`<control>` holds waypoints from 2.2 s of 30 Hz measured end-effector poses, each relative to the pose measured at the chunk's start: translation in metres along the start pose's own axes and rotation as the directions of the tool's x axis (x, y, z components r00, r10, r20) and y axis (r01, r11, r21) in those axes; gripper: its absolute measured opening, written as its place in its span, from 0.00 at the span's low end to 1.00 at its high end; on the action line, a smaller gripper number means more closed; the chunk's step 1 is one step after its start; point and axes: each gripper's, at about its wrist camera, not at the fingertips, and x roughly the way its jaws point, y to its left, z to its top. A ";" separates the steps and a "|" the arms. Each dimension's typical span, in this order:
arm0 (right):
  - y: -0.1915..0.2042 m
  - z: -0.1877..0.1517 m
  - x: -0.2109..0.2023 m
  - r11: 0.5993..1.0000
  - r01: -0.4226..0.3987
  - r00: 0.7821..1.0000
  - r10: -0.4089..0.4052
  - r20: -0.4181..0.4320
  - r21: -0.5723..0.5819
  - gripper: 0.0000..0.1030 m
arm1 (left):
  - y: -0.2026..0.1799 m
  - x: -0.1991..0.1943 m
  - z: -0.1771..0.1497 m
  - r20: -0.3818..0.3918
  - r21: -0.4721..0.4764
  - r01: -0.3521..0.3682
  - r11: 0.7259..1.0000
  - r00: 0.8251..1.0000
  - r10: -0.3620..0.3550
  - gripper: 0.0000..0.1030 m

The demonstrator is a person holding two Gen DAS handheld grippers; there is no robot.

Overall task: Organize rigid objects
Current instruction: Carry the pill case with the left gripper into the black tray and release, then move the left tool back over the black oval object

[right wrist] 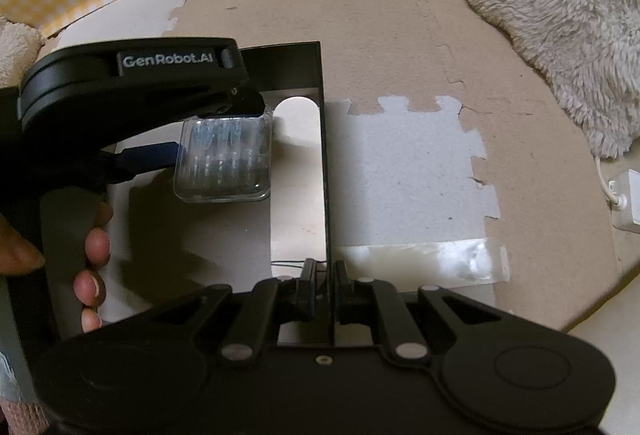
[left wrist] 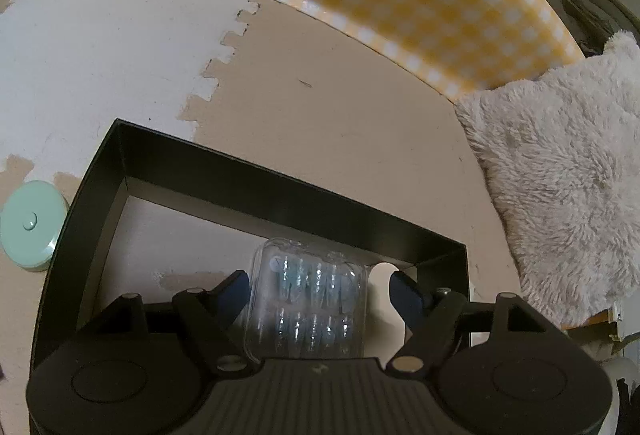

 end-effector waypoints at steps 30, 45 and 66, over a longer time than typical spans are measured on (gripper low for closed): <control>-0.004 0.000 0.001 1.000 -0.007 1.000 0.007 0.001 0.013 0.09 | -0.003 -0.107 0.002 0.006 0.298 0.058 0.953 0.998 -0.063 0.88; -0.005 0.000 0.002 1.000 -0.010 1.000 0.010 -0.001 0.021 0.09 | 0.018 -0.171 -0.002 0.090 0.442 -0.009 0.897 0.995 -0.034 1.00; -0.004 0.000 0.002 1.000 -0.004 1.000 0.004 0.002 0.019 0.09 | 0.131 -0.214 0.043 0.224 0.379 -0.175 0.909 0.970 0.093 1.00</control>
